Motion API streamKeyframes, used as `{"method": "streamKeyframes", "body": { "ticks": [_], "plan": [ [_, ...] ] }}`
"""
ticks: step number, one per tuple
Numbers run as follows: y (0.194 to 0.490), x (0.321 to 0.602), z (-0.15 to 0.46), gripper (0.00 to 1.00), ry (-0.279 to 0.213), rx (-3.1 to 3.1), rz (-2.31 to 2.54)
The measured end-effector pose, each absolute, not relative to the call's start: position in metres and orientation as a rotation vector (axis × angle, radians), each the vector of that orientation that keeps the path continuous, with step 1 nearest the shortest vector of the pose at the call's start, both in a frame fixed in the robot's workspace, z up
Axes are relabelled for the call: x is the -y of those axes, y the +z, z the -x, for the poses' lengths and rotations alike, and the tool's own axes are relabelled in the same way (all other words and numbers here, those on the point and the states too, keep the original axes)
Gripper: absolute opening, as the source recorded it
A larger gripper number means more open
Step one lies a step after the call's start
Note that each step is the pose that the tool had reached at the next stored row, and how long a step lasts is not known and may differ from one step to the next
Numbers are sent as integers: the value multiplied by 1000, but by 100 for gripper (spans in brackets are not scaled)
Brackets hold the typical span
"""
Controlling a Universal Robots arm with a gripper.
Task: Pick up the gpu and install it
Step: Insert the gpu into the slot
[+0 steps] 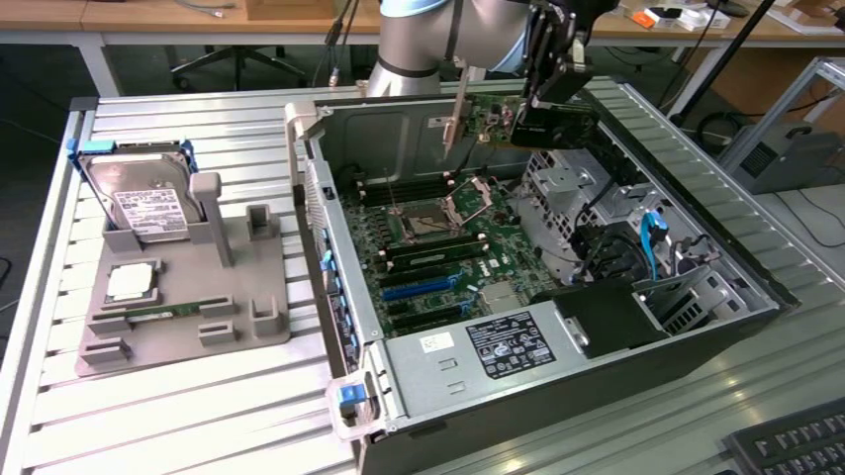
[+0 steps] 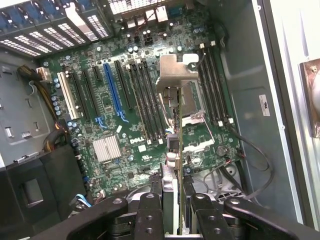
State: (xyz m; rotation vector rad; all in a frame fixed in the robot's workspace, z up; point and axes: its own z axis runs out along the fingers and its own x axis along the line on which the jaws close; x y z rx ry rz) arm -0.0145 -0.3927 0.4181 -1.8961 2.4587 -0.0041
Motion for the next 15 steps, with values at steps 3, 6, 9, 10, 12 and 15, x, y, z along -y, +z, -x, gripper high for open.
{"method": "streamKeyframes", "body": {
  "ticks": [3,6,9,10,12,15],
  "plan": [
    [418,393,14,27,-4,-2448,1910],
    [418,393,14,27,-3,-2427,1936],
    [418,393,14,27,-3,-2415,1952],
    [418,393,14,27,-3,-2411,1956],
    [418,393,14,27,-3,-2405,1963],
    [418,393,14,27,-2,-2396,1975]
  ]
}}
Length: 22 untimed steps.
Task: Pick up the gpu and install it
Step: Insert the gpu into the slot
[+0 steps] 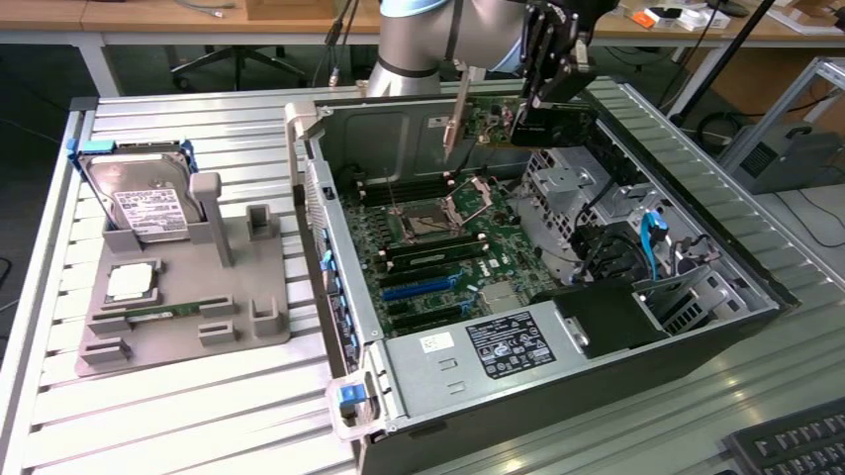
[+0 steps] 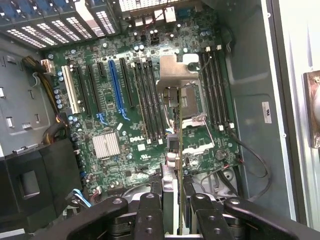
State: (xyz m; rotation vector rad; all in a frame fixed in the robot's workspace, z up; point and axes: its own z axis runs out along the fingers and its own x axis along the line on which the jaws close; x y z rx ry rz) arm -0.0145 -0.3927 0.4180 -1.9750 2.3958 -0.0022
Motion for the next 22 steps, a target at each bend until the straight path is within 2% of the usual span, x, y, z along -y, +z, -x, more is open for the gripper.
{"method": "streamKeyframes", "body": {
  "ticks": [22],
  "plan": [
    [418,393,14,27,0,-2315,2069]
  ]
}}
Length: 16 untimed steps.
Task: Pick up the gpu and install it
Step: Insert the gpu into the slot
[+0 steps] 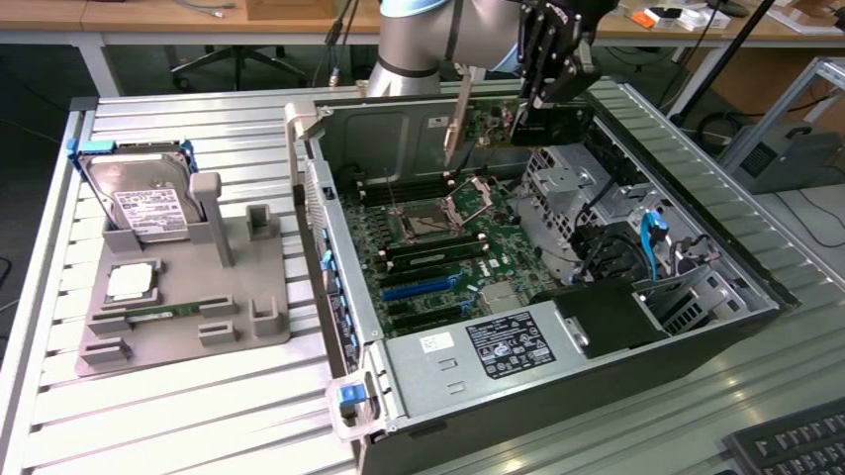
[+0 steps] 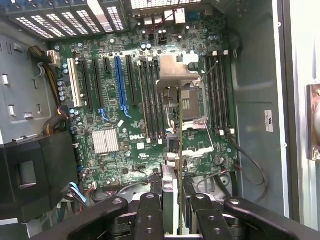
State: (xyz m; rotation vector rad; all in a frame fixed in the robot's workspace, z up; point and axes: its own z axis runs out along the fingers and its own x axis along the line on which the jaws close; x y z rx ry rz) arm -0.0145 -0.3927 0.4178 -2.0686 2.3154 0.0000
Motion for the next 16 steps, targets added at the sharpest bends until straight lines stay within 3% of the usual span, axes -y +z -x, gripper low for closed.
{"method": "streamKeyframes", "body": {
  "ticks": [16],
  "plan": [
    [418,393,14,27,1,-2263,2126]
  ]
}}
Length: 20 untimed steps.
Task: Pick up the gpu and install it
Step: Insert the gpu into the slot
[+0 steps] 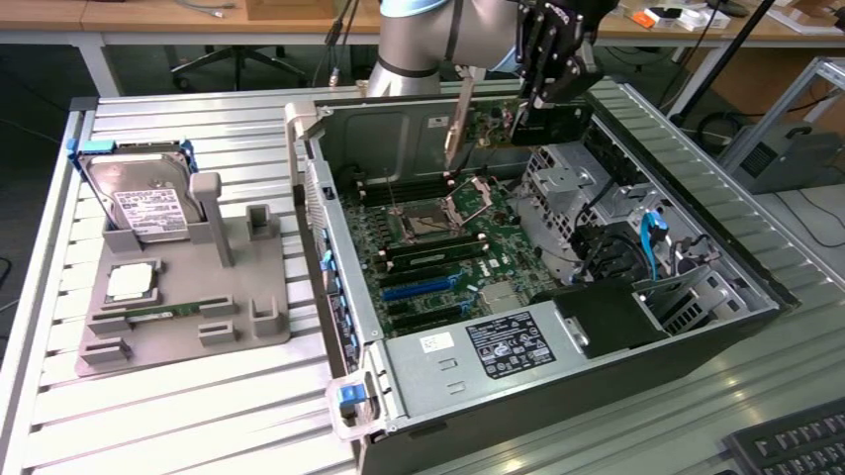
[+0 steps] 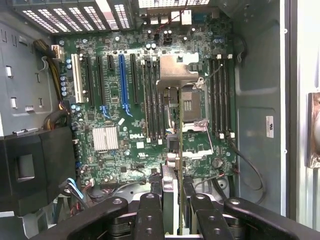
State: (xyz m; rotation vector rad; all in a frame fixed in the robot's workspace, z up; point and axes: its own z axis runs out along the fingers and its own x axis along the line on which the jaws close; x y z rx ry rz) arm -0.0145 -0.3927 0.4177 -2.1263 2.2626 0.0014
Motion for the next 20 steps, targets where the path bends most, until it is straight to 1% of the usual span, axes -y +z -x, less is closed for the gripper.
{"method": "streamKeyframes", "body": {
  "ticks": [20],
  "plan": [
    [417,393,15,27,3,-2219,2172]
  ]
}}
